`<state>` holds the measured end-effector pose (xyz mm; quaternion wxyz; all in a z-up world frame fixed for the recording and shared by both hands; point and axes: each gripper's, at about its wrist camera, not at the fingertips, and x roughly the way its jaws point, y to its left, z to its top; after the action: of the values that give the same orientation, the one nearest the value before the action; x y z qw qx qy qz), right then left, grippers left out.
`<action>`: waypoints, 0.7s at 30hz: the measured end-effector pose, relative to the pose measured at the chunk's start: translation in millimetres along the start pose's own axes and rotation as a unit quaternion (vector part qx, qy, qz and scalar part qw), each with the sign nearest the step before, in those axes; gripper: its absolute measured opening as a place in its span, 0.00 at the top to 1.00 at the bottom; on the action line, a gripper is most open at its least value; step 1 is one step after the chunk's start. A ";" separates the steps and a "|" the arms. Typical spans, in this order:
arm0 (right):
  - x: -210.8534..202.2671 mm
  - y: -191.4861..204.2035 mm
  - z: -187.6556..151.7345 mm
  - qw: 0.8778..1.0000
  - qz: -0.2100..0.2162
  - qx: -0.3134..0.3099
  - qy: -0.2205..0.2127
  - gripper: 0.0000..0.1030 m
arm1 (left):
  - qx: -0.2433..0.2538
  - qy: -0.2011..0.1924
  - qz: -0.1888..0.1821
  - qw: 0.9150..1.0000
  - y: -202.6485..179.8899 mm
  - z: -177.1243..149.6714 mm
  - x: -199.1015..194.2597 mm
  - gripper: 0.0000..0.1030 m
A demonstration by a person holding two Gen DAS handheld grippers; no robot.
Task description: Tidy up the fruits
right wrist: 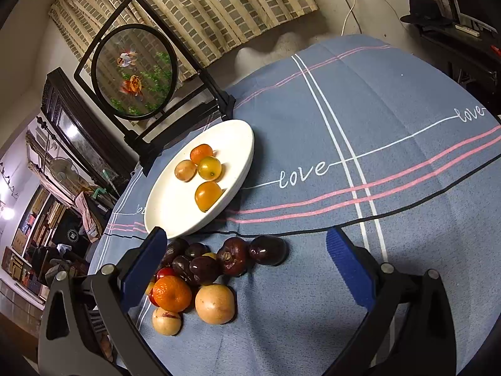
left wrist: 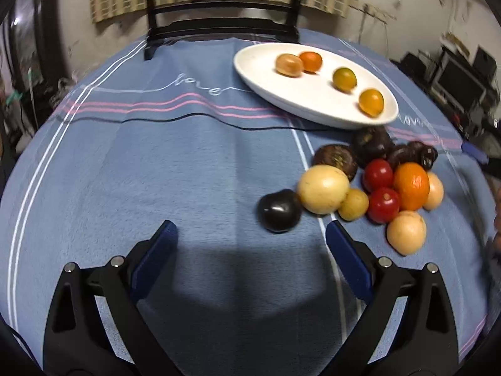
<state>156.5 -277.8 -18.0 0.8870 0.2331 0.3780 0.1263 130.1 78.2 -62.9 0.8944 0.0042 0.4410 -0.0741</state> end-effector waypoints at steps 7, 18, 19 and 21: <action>4.1 -1.5 -0.8 1.000 -0.005 0.003 0.007 0.01 | 0.071 -0.034 0.073 0.994 -13.0 9.6 4.0 0.20; 2.8 0.8 -1.5 1.000 -0.001 0.001 0.006 0.01 | -0.006 -0.076 0.117 0.990 34.0 13.8 -15.8 0.18; 2.9 1.2 -1.2 1.000 0.001 0.001 0.006 0.01 | -0.022 -0.072 0.111 0.991 40.4 14.3 -15.5 0.18; 2.7 2.1 -1.5 1.000 0.003 0.000 0.007 0.01 | -0.020 -0.078 0.078 0.994 38.4 13.7 -18.9 0.18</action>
<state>157.2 -274.5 -19.5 0.8842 0.2331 0.3831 0.1309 134.8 117.7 -41.8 0.9290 0.0147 0.3698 0.0050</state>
